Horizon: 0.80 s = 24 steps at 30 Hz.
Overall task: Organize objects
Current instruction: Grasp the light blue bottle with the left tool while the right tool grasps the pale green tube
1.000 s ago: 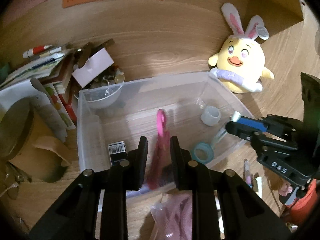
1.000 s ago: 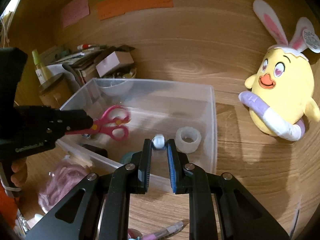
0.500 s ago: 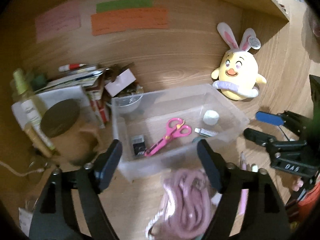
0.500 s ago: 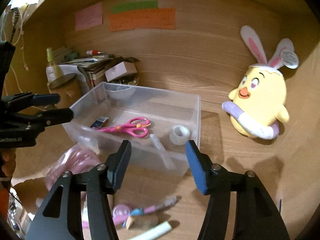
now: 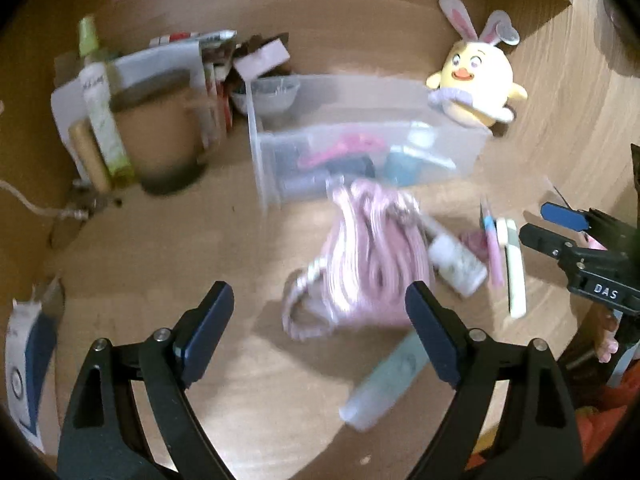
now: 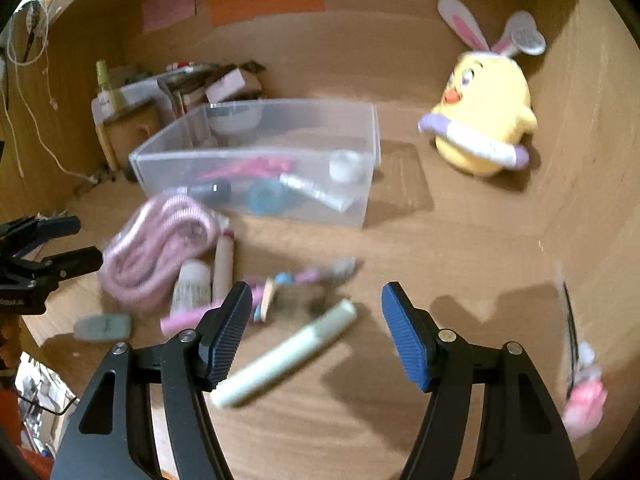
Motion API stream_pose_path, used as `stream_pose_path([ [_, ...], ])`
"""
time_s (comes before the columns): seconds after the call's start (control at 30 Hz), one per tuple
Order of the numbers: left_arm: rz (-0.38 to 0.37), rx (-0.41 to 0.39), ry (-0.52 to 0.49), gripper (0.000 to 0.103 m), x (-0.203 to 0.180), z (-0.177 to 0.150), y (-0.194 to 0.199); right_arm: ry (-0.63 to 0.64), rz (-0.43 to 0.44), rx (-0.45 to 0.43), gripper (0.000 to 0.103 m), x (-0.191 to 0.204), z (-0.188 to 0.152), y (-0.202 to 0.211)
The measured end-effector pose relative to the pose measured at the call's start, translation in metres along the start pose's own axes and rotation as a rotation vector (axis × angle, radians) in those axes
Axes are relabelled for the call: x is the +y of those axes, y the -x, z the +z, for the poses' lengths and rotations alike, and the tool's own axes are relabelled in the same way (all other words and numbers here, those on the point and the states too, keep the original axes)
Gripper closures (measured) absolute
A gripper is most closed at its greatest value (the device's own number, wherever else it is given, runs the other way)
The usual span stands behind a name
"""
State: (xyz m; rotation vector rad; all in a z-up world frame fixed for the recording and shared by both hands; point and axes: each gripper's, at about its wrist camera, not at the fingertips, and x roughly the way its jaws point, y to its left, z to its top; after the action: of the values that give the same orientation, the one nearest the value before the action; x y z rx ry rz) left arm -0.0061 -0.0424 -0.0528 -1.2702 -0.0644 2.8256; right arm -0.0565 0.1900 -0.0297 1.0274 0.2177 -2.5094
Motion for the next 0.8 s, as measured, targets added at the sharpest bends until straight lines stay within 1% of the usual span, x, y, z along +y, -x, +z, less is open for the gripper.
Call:
stream_pose_path([
  [0.13,-0.036,0.028,-0.007,0.015,-0.008,-0.018,0.001,-0.022,0.017,0.044,0.039,0.003,-0.015,-0.006],
  [0.23,-0.065,0.068,-0.016,0.015,-0.016,-0.028,-0.006,-0.025,0.007,0.077,0.039,0.004,-0.023,-0.015],
  [0.3,-0.072,0.078,-0.022,0.015,-0.02,-0.032,-0.009,-0.037,0.008,0.09,0.039,0.004,-0.026,-0.02],
  [0.37,-0.073,0.08,-0.032,0.02,-0.024,-0.036,-0.01,-0.049,0.002,0.089,0.04,0.002,-0.028,-0.021],
  [0.4,-0.077,0.082,-0.032,0.029,-0.024,-0.038,-0.011,-0.046,-0.007,0.086,0.04,0.002,-0.029,-0.021],
  [0.47,-0.052,0.073,-0.031,0.036,-0.027,-0.041,-0.011,-0.037,-0.023,0.081,0.045,0.003,-0.03,-0.02],
  [0.53,-0.025,0.058,-0.039,0.043,-0.03,-0.046,-0.009,-0.024,-0.038,0.078,0.057,0.004,-0.031,-0.02],
  [0.57,-0.016,0.052,-0.042,0.045,-0.031,-0.047,-0.009,-0.021,-0.042,0.075,0.06,0.004,-0.032,-0.018],
  [0.63,0.009,0.04,-0.059,0.059,-0.034,-0.049,-0.008,-0.023,-0.048,0.07,0.071,0.001,-0.034,-0.016],
  [0.67,0.004,0.038,-0.06,0.064,-0.035,-0.049,-0.007,-0.024,-0.051,0.068,0.074,0.0,-0.034,-0.015],
  [0.7,-0.003,0.038,-0.061,0.073,-0.035,-0.05,-0.006,-0.026,-0.057,0.065,0.079,-0.001,-0.035,-0.014],
  [0.73,-0.003,0.04,-0.064,0.078,-0.037,-0.05,-0.005,-0.028,-0.059,0.064,0.085,-0.002,-0.035,-0.014],
  [0.8,-0.012,0.044,-0.062,0.078,-0.037,-0.05,-0.005,-0.037,-0.062,0.062,0.089,-0.005,-0.036,-0.013],
])
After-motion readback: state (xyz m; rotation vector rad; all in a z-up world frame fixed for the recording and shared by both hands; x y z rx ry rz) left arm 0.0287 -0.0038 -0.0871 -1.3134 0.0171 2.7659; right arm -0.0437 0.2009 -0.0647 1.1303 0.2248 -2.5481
